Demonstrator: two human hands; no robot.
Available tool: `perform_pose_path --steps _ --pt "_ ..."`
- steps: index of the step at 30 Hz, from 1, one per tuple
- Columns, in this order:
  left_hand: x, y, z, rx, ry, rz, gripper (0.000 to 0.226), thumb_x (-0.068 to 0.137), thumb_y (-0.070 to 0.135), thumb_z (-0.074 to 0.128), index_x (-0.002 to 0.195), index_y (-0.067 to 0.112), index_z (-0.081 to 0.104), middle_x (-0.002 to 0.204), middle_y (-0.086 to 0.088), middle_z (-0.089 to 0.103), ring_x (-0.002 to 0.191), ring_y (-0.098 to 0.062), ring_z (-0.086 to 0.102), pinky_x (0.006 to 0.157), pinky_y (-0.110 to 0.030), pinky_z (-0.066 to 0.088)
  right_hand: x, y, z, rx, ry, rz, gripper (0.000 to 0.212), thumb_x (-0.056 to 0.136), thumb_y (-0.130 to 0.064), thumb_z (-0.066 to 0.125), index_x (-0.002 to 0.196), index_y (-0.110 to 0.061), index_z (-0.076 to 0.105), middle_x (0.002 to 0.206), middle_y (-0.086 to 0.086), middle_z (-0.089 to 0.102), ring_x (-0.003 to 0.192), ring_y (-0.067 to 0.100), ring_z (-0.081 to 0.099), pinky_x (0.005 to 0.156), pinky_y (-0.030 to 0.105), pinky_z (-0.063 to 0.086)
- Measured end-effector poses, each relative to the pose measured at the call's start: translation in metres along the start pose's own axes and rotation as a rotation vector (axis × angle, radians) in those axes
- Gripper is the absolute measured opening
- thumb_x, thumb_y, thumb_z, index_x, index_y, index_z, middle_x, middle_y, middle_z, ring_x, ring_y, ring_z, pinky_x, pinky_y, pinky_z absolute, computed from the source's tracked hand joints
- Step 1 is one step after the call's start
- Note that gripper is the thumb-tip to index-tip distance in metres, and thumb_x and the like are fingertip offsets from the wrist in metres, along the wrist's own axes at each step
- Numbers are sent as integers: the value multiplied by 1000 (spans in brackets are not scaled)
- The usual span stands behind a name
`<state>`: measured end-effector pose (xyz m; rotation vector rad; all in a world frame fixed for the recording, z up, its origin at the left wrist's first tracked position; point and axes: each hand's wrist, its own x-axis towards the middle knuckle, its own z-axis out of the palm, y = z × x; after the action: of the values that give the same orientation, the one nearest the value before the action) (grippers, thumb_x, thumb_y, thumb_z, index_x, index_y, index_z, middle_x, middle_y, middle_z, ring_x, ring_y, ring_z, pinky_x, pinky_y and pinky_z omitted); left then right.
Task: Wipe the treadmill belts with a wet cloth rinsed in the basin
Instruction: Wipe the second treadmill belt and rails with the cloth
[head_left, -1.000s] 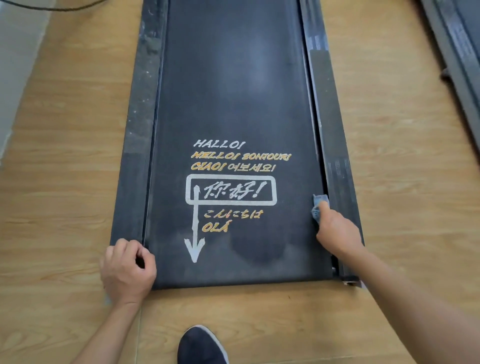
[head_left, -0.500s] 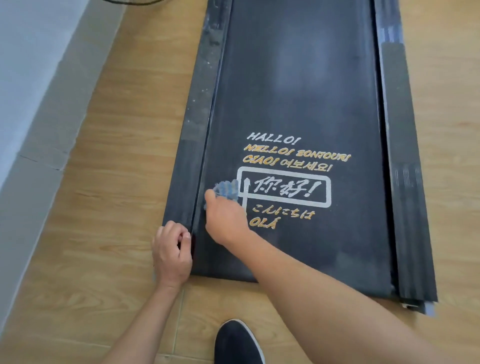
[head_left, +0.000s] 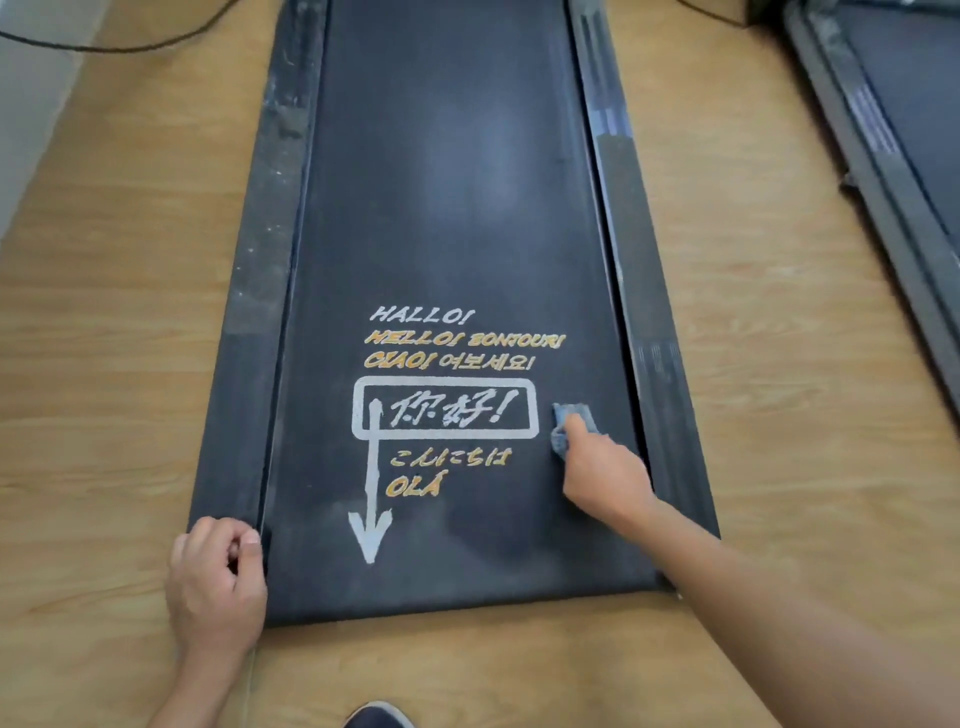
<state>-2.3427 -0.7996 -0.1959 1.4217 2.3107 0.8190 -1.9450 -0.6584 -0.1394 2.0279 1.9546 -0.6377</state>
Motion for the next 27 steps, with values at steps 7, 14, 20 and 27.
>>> perform_pose_path --steps 7,14,20,27 --pt "-43 67 27 56 -272 297 24 99 35 44 90 22 63 90 12 54 77 -20 45 72 -41 36 4 77 3 -33 157 -87 6 102 -25 45 98 -20 44 103 -2 42 95 25 46 59 39 45" --pt "-57 140 88 120 -625 736 48 91 37 68 137 28 57 150 11 48 138 -16 48 112 -35 42 7 70 9 104 217 4 26 97 -13 59 120 -22 53 120 0 49 101 26 48 72 42 49" --pt "-65 175 119 422 -719 766 95 79 49 84 159 22 42 173 -6 27 140 -34 48 111 -53 48 9 71 0 129 217 -53 27 91 -27 64 116 -26 55 112 -2 52 96 26 52 74 40 51" --pt "-69 173 122 481 -672 769 96 82 49 82 162 23 37 176 -5 19 145 -34 44 116 -53 42 -71 76 42 164 103 -113 23 84 -18 79 93 -31 62 98 -13 61 84 19 53 63 34 46"
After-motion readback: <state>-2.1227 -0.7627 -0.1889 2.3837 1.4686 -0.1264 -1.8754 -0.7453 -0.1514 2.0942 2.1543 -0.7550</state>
